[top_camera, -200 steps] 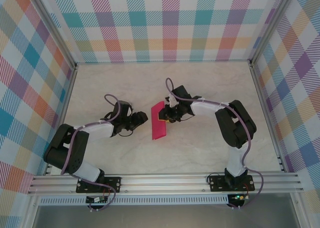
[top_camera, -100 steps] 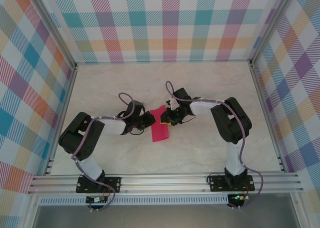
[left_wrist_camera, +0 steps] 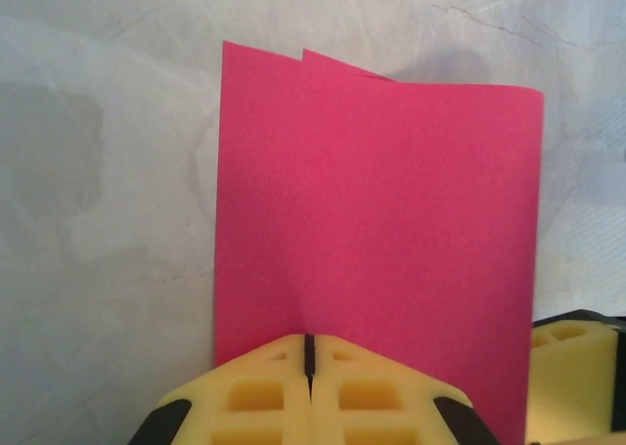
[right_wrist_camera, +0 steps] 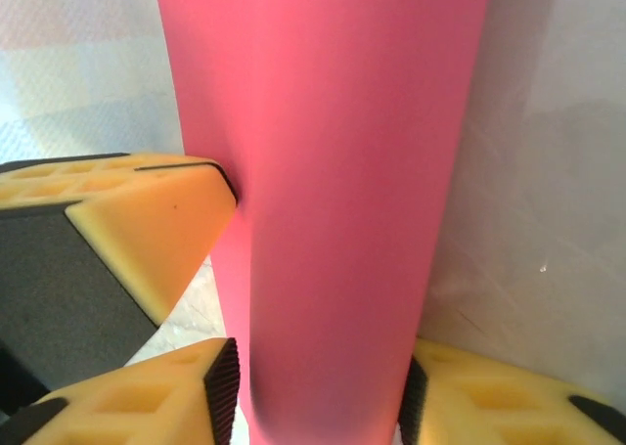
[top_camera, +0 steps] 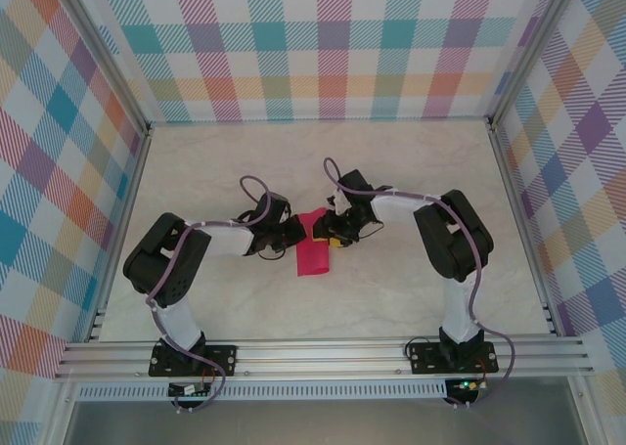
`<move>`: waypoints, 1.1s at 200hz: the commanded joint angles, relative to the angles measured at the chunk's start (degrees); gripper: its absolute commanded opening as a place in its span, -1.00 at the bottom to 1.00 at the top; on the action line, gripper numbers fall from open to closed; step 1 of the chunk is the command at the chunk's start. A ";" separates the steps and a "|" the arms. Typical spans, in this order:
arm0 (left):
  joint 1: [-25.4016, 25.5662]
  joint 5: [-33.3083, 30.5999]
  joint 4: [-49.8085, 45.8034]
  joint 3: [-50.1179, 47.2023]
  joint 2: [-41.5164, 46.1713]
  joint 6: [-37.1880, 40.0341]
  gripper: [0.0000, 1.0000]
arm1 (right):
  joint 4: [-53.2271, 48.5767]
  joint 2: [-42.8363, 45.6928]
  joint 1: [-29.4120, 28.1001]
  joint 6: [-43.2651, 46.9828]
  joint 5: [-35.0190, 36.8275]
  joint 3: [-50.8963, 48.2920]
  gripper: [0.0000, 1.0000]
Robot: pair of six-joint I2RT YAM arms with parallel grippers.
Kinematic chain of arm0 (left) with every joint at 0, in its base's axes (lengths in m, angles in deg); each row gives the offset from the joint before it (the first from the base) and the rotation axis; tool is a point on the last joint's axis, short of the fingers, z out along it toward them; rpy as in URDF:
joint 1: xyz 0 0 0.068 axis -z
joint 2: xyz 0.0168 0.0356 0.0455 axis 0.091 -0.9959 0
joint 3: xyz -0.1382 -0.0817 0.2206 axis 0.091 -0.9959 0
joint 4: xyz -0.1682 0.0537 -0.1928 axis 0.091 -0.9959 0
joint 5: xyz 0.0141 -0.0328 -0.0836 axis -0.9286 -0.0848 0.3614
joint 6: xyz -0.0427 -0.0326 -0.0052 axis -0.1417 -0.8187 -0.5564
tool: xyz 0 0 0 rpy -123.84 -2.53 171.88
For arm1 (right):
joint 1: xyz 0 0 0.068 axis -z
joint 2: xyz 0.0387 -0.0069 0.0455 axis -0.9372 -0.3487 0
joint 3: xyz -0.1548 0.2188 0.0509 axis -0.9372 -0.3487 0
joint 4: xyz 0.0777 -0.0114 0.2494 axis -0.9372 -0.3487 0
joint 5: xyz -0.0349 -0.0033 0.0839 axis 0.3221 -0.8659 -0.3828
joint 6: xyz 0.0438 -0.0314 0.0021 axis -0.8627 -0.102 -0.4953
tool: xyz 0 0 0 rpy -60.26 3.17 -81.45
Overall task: Fold a paper plane with a square sheet of paper (pick it up from the middle)
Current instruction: Hold the square sheet of paper at the center of the table, then fold the square sheet of paper in half at the center of the table.
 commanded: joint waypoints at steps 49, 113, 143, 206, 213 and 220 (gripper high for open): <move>1.33 -1.10 -6.02 2.05 -4.00 0.77 -0.99 | -10.12 2.63 -1.40 3.43 8.95 3.94 0.21; 1.69 -0.29 -6.44 3.36 -3.50 0.06 -0.96 | -10.53 0.24 -2.18 4.40 9.74 5.70 0.04; 1.64 -1.54 -7.43 3.95 -0.74 -0.50 -0.81 | -10.13 -0.79 -2.18 4.43 11.37 5.18 -0.13; 1.69 -11.51 -14.09 4.68 7.03 -0.80 -0.31 | -6.79 -0.24 -1.68 3.15 12.72 1.97 -0.30; 1.69 -12.20 -14.24 4.38 7.47 -0.95 -0.27 | -6.65 -0.30 -1.61 3.13 12.59 1.79 -0.32; 1.69 -12.48 -14.24 4.09 7.86 -0.98 -0.23 | -6.53 -0.30 -1.52 3.08 12.64 1.70 -0.33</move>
